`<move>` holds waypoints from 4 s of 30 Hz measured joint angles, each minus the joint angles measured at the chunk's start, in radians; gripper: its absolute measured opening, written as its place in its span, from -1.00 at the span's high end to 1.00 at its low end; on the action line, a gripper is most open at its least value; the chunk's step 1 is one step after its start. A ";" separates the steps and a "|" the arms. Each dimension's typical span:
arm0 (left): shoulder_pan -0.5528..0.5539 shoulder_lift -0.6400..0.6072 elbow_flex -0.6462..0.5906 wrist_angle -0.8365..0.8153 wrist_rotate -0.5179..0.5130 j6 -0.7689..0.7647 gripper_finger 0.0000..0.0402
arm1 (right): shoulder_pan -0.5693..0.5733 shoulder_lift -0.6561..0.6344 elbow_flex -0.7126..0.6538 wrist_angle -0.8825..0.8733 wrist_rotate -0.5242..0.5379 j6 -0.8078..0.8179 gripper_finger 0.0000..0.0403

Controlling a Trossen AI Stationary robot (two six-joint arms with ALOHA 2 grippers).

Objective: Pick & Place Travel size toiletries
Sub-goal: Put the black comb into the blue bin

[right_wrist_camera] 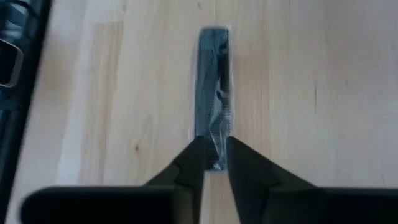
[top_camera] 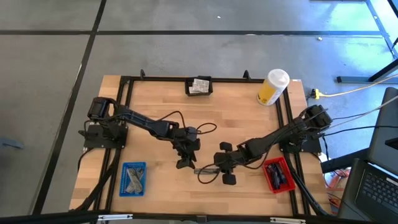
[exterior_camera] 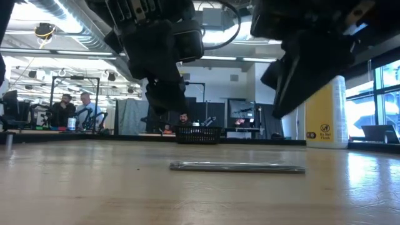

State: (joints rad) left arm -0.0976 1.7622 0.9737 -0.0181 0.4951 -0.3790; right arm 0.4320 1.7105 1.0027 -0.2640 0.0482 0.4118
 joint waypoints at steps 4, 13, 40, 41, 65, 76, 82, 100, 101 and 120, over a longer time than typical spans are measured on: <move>-0.015 0.000 0.000 0.000 -0.001 0.000 -0.01 | -0.003 0.039 0.000 -0.004 -0.011 0.023 0.41; -0.033 0.000 0.000 0.000 -0.002 0.000 -0.01 | -0.003 0.103 0.000 0.019 -0.004 0.026 0.05; -0.033 0.001 0.000 0.000 -0.003 0.000 0.02 | -0.003 0.150 0.002 0.021 0.011 0.023 0.97; -0.033 0.001 0.000 0.000 -0.004 0.000 0.02 | -0.003 0.150 0.002 0.020 0.011 0.021 0.98; 0.095 0.010 0.000 -0.002 0.119 -0.072 0.06 | 0.000 0.107 -0.001 0.013 -0.011 -0.035 1.00; 0.111 0.135 0.000 0.057 0.185 -0.073 0.07 | 0.000 0.106 0.000 0.022 -0.012 -0.053 1.00; 0.126 0.175 0.000 0.115 0.244 -0.095 0.07 | 0.000 0.106 0.000 0.024 -0.012 -0.058 1.00; 0.106 0.249 0.041 0.202 0.308 -0.120 0.08 | 0.001 0.106 0.000 0.020 -0.015 -0.059 1.00; 0.106 0.249 0.041 0.200 0.308 -0.117 0.08 | 0.001 0.106 0.000 0.020 -0.015 -0.059 1.00; 0.080 0.249 0.041 0.195 0.240 -0.105 0.08 | 0.001 0.106 0.001 0.020 -0.015 -0.061 1.00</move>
State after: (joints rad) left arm -0.0173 2.0113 1.0145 0.1769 0.7354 -0.4842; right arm 0.4328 1.8160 1.0035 -0.2443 0.0334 0.3507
